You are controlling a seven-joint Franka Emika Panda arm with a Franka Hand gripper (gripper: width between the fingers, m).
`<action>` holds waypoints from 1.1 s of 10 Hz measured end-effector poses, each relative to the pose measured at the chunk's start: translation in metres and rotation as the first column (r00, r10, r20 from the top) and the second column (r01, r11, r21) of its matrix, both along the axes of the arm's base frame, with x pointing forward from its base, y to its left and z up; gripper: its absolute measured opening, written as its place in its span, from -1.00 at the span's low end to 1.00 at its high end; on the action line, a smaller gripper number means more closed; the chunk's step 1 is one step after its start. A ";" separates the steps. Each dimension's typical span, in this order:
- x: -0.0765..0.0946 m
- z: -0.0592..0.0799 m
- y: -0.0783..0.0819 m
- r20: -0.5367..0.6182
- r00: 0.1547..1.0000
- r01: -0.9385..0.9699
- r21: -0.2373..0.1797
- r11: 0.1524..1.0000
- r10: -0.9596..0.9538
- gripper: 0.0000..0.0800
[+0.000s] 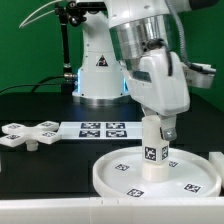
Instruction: Assemble round table
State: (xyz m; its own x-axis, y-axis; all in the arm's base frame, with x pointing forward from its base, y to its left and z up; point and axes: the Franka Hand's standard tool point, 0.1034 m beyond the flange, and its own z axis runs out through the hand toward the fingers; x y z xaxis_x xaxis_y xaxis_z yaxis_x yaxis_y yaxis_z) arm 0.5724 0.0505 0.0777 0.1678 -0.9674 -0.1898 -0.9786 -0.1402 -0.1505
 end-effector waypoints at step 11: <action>0.004 0.000 -0.002 0.072 0.656 -0.731 -0.187 0.656 0.751 0.62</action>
Offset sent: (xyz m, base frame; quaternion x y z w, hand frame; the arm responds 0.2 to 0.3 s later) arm 0.0000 0.0000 0.0000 0.0000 0.0000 -0.1938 0.9810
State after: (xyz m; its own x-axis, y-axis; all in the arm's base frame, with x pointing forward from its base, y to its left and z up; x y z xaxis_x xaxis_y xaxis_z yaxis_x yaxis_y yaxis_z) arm 0.5760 0.0484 0.0774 0.8530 -0.5218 0.0074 -0.5109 -0.8379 -0.1919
